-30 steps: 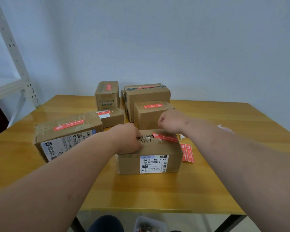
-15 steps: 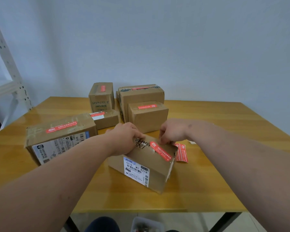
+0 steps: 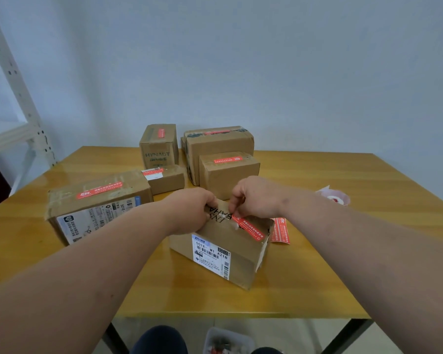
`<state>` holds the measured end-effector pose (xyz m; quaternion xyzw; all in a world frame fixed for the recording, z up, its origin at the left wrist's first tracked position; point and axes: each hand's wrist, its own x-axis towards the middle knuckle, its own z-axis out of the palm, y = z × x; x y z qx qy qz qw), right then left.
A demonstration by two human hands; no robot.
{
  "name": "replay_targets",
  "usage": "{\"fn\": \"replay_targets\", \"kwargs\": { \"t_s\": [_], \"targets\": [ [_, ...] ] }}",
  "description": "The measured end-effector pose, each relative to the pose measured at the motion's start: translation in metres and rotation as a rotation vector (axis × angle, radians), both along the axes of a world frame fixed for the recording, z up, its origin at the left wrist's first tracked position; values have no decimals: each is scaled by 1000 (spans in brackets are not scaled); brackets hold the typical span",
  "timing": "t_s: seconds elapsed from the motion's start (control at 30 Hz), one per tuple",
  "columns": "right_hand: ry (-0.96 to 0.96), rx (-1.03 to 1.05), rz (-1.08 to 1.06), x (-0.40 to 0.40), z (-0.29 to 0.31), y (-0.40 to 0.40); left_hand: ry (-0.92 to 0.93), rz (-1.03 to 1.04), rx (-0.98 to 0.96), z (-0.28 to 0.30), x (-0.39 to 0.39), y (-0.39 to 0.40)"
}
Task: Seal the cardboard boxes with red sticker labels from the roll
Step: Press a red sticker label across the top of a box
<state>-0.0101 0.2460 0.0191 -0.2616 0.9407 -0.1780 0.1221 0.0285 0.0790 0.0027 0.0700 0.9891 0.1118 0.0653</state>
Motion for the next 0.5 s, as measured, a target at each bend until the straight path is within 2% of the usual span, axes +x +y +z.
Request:
{"fn": "replay_targets", "kwargs": {
  "t_s": [0.3,0.5],
  "targets": [
    [184,296,164,5,5,-9,5,-18,-27,0,1,0],
    [241,345,204,6,6,-8,-5,-29,-43,2,1,1]
  ]
}}
